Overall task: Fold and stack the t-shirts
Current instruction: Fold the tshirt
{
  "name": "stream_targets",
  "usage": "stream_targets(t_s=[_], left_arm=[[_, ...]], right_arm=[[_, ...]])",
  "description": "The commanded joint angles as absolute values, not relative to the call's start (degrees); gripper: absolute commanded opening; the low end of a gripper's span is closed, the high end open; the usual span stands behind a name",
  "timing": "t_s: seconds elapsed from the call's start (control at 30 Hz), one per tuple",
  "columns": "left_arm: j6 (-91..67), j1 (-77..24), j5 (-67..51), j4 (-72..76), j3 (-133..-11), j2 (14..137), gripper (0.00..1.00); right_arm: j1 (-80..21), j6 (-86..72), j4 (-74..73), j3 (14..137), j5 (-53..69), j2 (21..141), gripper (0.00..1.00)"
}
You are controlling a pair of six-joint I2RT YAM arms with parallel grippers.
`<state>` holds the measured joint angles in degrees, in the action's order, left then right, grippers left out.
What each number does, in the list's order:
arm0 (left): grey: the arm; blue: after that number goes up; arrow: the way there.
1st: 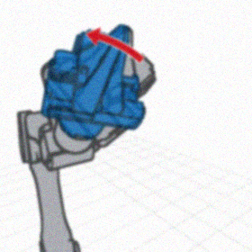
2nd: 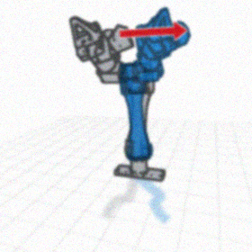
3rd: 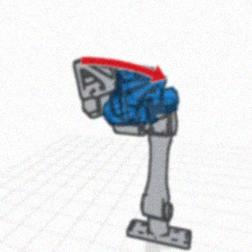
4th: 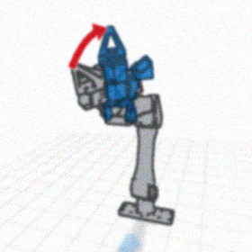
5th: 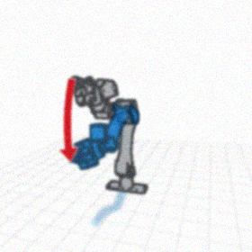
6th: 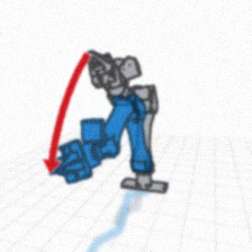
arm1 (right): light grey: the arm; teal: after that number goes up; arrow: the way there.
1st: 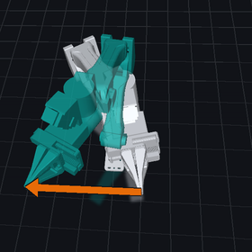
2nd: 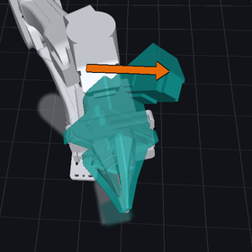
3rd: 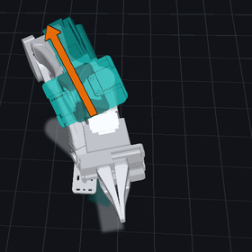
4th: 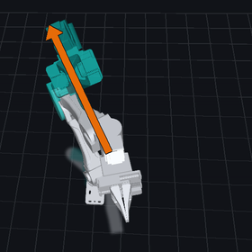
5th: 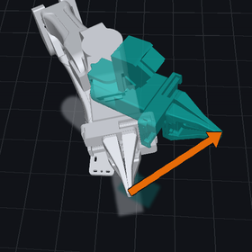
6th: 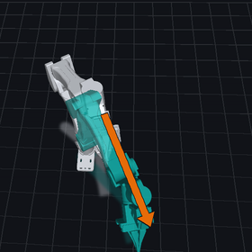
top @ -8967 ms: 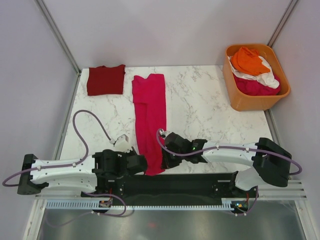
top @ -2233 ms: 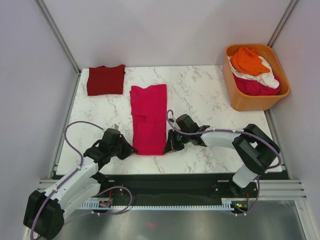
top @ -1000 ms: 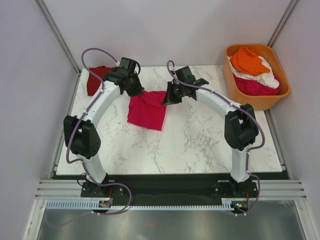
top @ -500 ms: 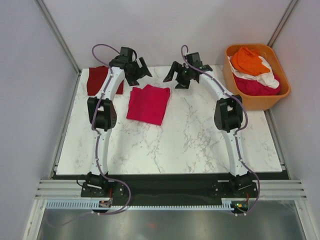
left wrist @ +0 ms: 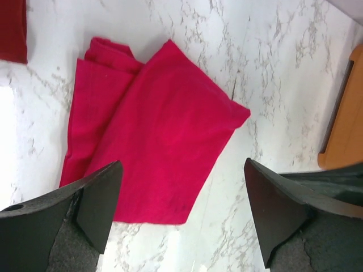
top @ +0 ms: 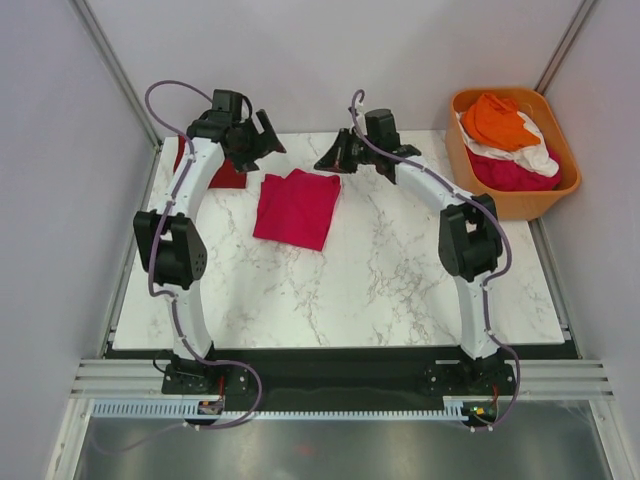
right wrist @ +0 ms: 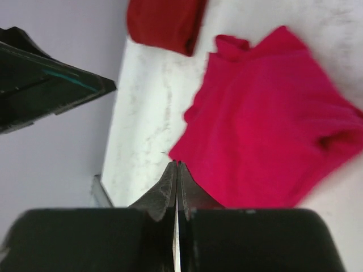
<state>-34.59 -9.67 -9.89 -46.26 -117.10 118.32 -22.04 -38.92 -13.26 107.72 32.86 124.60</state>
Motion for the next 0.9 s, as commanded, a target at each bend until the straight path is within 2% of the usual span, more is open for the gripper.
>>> stream_targets(t_s=[0.0,0.17,0.33,0.5,0.7,0.87], left_arm=[[-32.87,-9.67,-9.22,-43.43,-109.02,113.66,0.94],[-32.61,-9.75,-9.32,-41.93,-101.79,110.13,0.91],[-32.34,-9.67,-8.53,-40.87,-96.42,107.76,0.91],[-33.05,-9.75,-7.47,-40.17,-93.52,107.49,0.90],[-30.16,-9.67,-3.96,-37.37,-94.47,109.24,0.91],[-22.68,-9.41,-0.27,-34.72,-98.60,114.60,1.00]], right_arm=[[-22.59,-47.62,3.32,109.14,44.46,133.29,0.00],[-21.36,-57.72,13.34,114.60,50.18,143.42,0.00],[-17.58,-61.08,21.78,107.76,50.71,144.58,0.00],[-14.94,-64.24,26.62,106.78,52.64,147.91,0.00],[-15.29,-72.23,38.04,105.48,55.81,150.56,0.00],[-14.94,-75.41,43.51,101.44,57.22,144.33,0.01]])
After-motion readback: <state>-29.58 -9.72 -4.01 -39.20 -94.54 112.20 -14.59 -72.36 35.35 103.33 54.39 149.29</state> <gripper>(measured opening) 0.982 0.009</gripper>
